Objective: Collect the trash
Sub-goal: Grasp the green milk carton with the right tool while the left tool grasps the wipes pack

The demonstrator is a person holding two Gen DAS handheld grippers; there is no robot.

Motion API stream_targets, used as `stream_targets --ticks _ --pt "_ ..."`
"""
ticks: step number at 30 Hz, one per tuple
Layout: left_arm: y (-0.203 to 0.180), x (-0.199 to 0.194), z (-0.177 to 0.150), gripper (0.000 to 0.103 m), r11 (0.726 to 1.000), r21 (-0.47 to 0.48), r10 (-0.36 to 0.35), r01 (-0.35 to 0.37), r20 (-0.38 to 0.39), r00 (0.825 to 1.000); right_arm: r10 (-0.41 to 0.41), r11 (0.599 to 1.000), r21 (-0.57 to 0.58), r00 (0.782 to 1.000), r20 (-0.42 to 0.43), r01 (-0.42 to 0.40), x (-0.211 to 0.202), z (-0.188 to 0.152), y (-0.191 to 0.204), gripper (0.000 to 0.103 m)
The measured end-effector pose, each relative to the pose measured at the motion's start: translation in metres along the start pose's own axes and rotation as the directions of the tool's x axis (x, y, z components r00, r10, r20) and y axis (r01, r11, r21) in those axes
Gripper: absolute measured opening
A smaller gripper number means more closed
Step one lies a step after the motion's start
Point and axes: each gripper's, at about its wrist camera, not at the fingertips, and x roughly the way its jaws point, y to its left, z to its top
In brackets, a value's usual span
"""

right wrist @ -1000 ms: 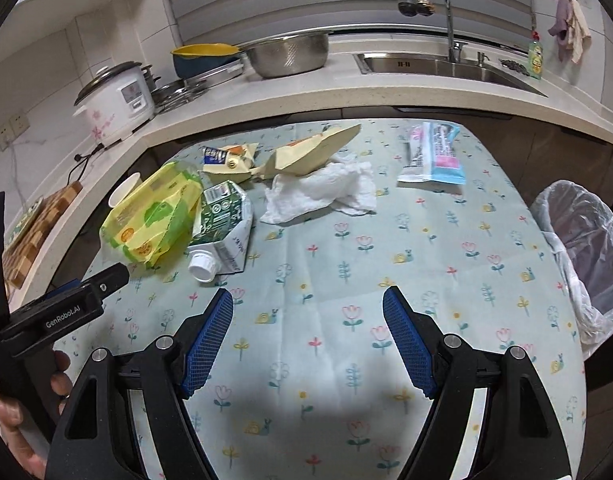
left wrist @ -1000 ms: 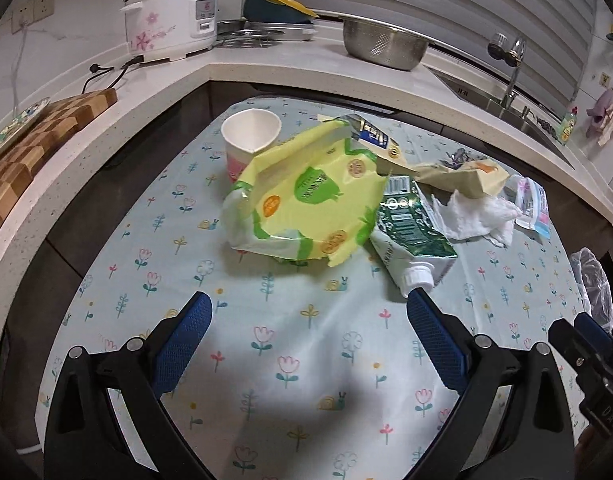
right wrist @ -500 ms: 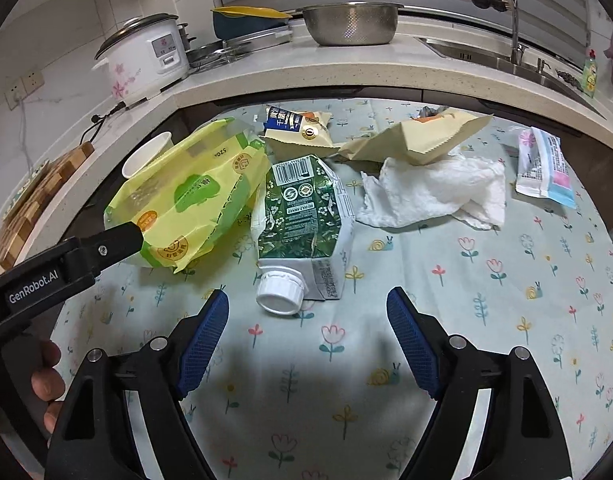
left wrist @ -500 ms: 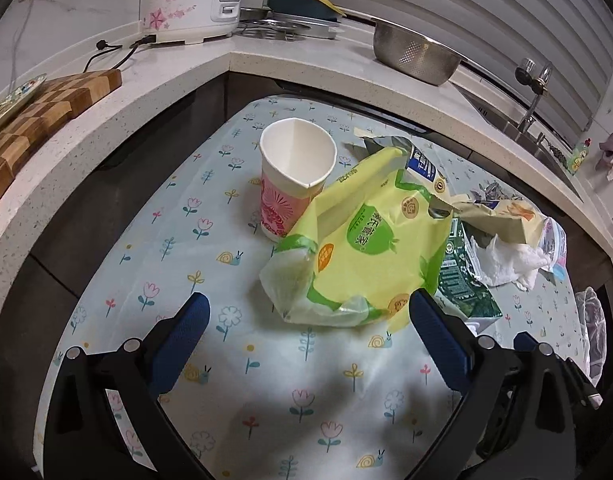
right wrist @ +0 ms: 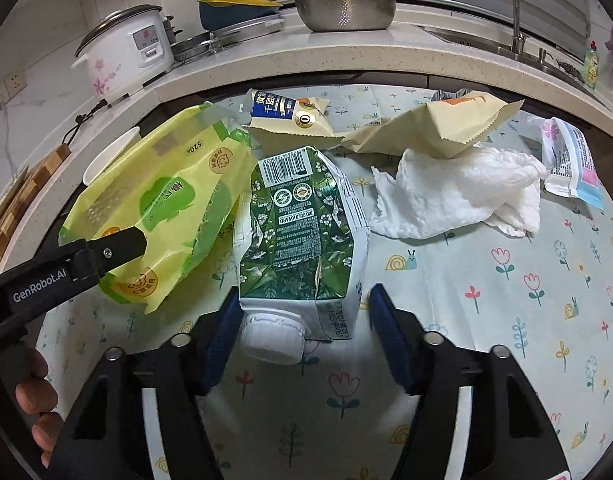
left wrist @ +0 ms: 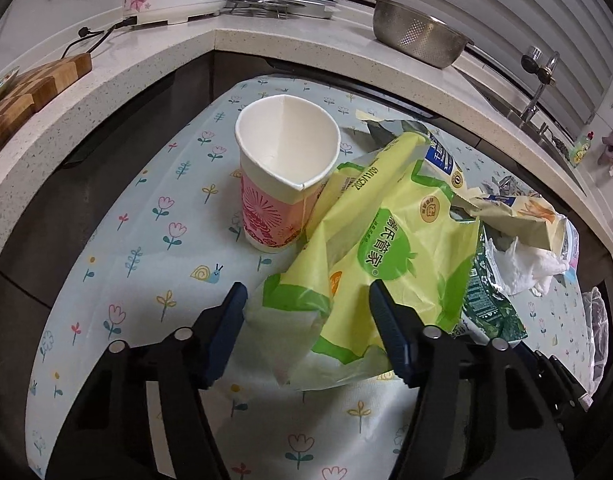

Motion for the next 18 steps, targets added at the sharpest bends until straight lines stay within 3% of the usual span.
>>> stream_targets --ticks 3,9,18 --pt "-0.003 -0.004 -0.002 0.042 1.0 0.006 -0.013 0.013 0.004 1.0 -0.001 1.0 0.011 1.0 0.007 0.001 -0.008 -0.004 -0.005 0.055" --pt "-0.019 -0.023 -0.012 0.034 0.999 0.039 -0.028 0.027 0.02 0.999 0.003 0.999 0.047 0.999 0.045 -0.006 -0.036 -0.011 -0.02 0.055" --pt "-0.054 -0.061 -0.028 0.034 0.996 0.069 -0.068 0.065 0.049 0.996 -0.026 0.994 0.106 0.993 0.116 0.014 -0.093 -0.023 -0.054 0.055"
